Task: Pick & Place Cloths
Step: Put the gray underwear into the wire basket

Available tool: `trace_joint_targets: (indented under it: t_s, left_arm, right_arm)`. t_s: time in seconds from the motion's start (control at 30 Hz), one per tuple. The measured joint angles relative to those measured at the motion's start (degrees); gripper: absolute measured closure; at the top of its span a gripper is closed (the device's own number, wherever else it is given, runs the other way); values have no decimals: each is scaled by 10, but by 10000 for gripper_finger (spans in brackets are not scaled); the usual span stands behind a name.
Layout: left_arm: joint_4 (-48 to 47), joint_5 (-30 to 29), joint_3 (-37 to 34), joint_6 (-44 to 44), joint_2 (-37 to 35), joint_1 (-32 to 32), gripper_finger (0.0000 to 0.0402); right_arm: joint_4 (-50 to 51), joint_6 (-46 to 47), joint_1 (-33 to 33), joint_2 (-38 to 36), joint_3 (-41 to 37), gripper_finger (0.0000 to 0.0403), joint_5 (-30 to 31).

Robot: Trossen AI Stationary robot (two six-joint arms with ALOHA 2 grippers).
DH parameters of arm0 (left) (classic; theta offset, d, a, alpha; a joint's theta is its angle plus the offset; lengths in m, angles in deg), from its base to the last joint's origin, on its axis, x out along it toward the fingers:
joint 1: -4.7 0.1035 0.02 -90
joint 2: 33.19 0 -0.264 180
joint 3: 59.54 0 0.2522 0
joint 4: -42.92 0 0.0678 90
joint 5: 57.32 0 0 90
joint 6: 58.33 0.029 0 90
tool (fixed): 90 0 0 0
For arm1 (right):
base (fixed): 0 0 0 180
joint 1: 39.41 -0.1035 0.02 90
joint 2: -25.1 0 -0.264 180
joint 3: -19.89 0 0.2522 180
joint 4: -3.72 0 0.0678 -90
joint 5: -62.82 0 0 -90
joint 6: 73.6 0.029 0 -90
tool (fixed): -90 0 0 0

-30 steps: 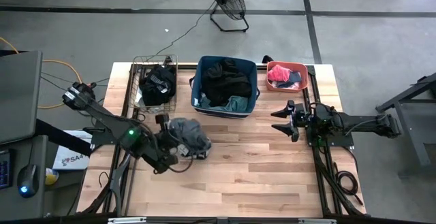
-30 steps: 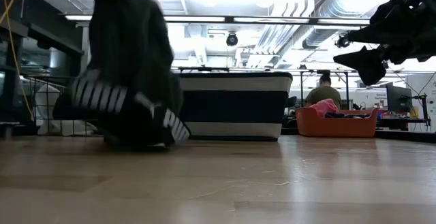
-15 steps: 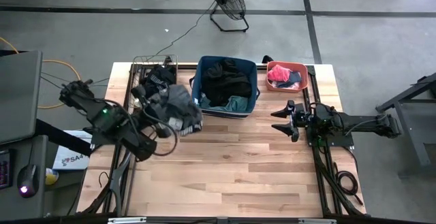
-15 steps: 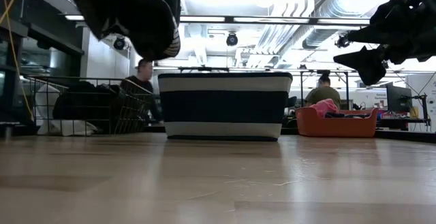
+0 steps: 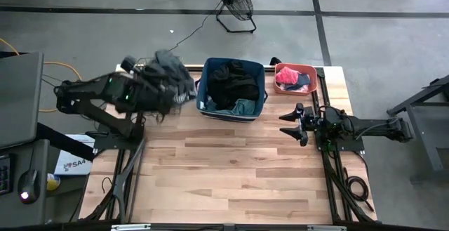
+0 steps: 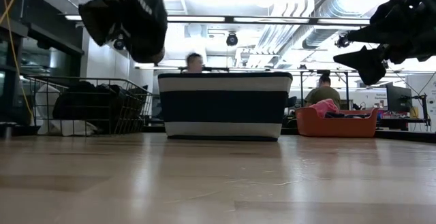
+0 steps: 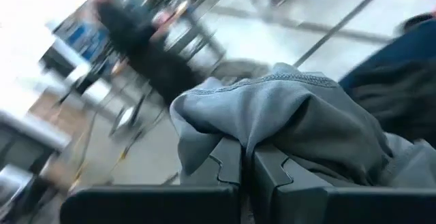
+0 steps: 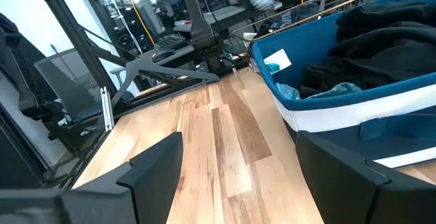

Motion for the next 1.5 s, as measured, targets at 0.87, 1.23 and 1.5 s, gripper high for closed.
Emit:
trace_joint_targets:
  t_s: [0.87,1.23,1.5]
  left_arm:
    - [22,261,-135,73,56,437,401]
    - [299,405,-279,181,65,482,401]
    - [469,515,-394,199,65,554,401]
  right_arm:
    - [-2,0,0,0,0,125,-1]
    - [-3,0,0,0,0,125,-1]
    - [-3,0,0,0,0,125,-1]
